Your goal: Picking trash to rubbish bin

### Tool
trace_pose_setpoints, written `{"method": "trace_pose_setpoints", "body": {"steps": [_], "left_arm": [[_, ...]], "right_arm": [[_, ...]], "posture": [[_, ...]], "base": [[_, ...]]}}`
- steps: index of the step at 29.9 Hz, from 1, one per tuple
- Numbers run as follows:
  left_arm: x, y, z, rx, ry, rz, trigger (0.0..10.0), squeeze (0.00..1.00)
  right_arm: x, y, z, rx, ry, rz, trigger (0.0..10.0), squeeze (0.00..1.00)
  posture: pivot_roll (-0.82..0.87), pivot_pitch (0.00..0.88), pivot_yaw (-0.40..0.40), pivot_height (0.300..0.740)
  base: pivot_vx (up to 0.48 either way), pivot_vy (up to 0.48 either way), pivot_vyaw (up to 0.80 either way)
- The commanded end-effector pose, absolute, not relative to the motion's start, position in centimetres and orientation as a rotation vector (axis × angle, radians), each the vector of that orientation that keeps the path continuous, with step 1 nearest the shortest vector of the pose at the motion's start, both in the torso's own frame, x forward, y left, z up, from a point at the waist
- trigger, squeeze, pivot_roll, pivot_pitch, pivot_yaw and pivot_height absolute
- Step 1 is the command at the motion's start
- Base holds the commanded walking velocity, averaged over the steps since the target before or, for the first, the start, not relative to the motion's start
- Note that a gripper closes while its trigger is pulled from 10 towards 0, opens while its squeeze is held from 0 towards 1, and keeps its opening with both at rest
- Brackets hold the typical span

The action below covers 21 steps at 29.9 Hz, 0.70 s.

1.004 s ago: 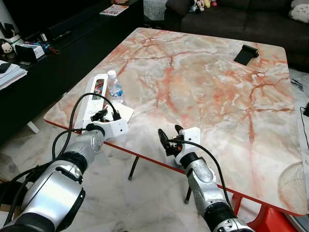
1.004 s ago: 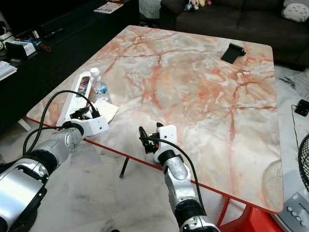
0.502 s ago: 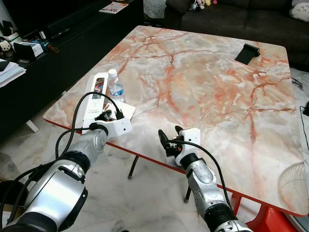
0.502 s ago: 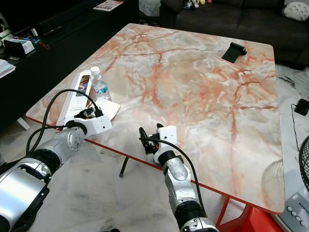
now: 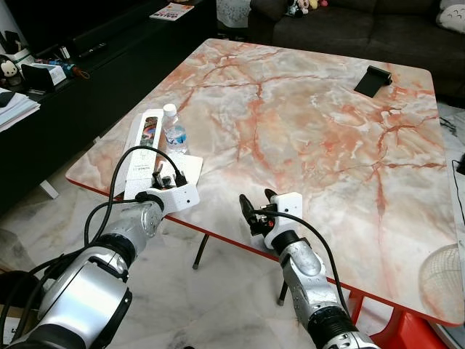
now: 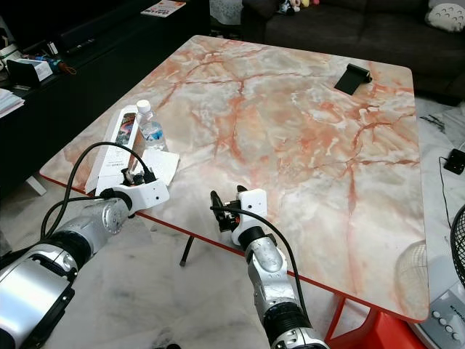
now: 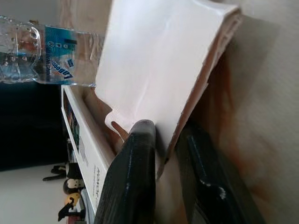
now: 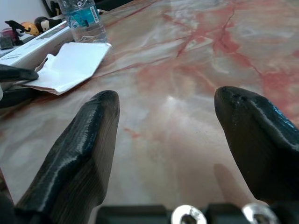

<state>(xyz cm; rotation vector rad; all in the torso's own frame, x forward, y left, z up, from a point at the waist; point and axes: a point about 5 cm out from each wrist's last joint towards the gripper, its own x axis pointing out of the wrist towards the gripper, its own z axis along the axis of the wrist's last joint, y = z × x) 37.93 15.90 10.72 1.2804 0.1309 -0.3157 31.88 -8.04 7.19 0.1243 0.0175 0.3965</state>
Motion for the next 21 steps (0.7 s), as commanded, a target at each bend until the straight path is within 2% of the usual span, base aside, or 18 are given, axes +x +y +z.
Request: {"method": "trace_pose_setpoints", "body": {"steps": [1, 6, 9, 10, 11, 12, 13, 16, 18, 21], "left_arm": [[37.4, 15.9, 9.9, 1.279, 0.14, -0.339, 0.0, 0.0], [37.5, 15.4, 10.4, 1.248, 0.059, -0.298, 0.0, 0.0], [37.6, 14.6, 11.7, 1.112, -0.087, -0.22, 0.0, 0.0], [37.6, 14.6, 11.7, 1.112, -0.087, -0.22, 0.0, 0.0], [37.5, 14.2, 12.3, 1.048, -0.159, -0.196, 2.9, 0.0], [37.5, 14.2, 12.3, 1.048, -0.159, -0.196, 2.9, 0.0], [37.2, 13.9, 12.8, 0.975, -0.226, -0.18, 10.0, 0.0], [36.8, 13.7, 13.3, 0.877, -0.294, -0.15, 10.0, 0.0], [36.1, 13.4, 13.8, 0.716, -0.352, -0.132, 10.0, 0.0], [35.9, 13.5, 13.9, 0.648, -0.36, -0.102, 10.0, 0.0]], "right_arm": [[32.1, -7.6, 7.4, 0.122, 0.017, 0.405, 10.0, 0.0], [32.2, -7.7, 7.5, 0.122, 0.015, 0.4, 10.0, 0.0], [32.3, -7.8, 7.6, 0.121, 0.011, 0.386, 10.0, 0.0], [32.3, -7.8, 7.6, 0.121, 0.011, 0.386, 10.0, 0.0], [32.4, -7.9, 7.7, 0.121, 0.006, 0.376, 10.0, 0.0], [32.4, -7.9, 7.7, 0.121, 0.006, 0.376, 10.0, 0.0], [32.5, -8.0, 7.9, 0.119, -0.004, 0.363, 10.0, 0.0], [32.8, -8.4, 8.3, 0.125, -0.025, 0.329, 10.0, 0.0], [33.2, -8.8, 9.0, 0.113, -0.064, 0.293, 10.0, 0.0], [33.5, -9.0, 9.2, 0.124, -0.071, 0.272, 10.0, 0.0]], "posture": [[-0.08, 0.104, 0.034, 0.74], [-0.08, 0.098, 0.036, 0.74], [-0.07, 0.087, 0.041, 0.74], [-0.07, 0.087, 0.041, 0.74], [-0.07, 0.084, 0.041, 0.74], [-0.07, 0.084, 0.041, 0.74], [-0.07, 0.075, 0.043, 0.74], [-0.06, 0.064, 0.042, 0.74], [-0.07, 0.048, 0.045, 0.74], [-0.07, 0.043, 0.046, 0.74]], "base": [[0.0, 0.0, 0.0], [0.0, 0.0, 0.0], [0.0, 0.0, 0.0], [0.0, 0.0, 0.0], [0.0, 0.0, 0.0], [0.0, 0.0, 0.0], [0.0, 0.0, 0.0], [0.0, 0.0, 0.0], [0.0, 0.0, 0.0], [0.0, 0.0, 0.0]]}}
